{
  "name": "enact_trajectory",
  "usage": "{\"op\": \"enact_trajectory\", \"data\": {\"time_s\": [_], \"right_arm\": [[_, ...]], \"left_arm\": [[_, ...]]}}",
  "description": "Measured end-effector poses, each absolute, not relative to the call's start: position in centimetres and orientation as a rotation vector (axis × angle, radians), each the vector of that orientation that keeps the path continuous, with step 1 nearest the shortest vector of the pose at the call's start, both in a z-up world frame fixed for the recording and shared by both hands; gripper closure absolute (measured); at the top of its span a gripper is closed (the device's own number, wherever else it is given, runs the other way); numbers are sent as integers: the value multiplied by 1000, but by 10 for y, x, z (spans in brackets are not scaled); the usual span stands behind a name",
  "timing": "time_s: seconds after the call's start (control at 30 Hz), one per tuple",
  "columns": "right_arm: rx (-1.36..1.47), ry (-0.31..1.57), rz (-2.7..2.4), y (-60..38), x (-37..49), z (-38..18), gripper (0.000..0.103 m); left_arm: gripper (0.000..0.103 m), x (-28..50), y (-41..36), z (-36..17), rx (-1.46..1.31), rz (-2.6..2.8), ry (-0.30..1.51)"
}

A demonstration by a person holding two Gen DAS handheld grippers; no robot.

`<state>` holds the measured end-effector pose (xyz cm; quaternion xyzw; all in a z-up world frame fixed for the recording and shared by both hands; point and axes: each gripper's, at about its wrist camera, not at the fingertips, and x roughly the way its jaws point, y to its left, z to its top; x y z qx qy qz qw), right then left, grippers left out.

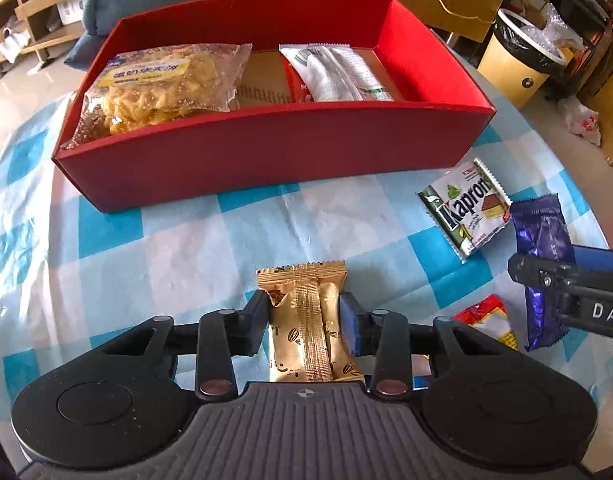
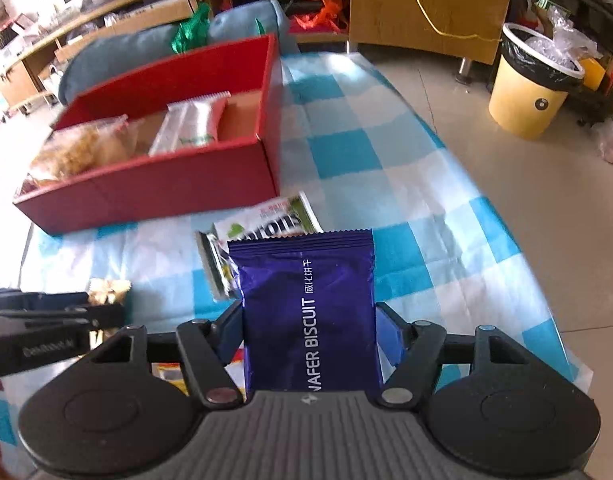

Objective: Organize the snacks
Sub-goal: 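Lift the gold cake and purple packet and carry both toward the red box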

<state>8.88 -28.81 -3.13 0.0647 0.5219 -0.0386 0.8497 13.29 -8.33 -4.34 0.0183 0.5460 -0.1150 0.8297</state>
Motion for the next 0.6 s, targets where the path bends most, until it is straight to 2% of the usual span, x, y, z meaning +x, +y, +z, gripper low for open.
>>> {"op": "enact_trajectory", "data": {"time_s": [0.6], "right_arm": [[155, 1000, -16, -270, 110, 2, 41]], "left_arm": [[57, 139, -81, -1, -20, -263, 1059]]}}
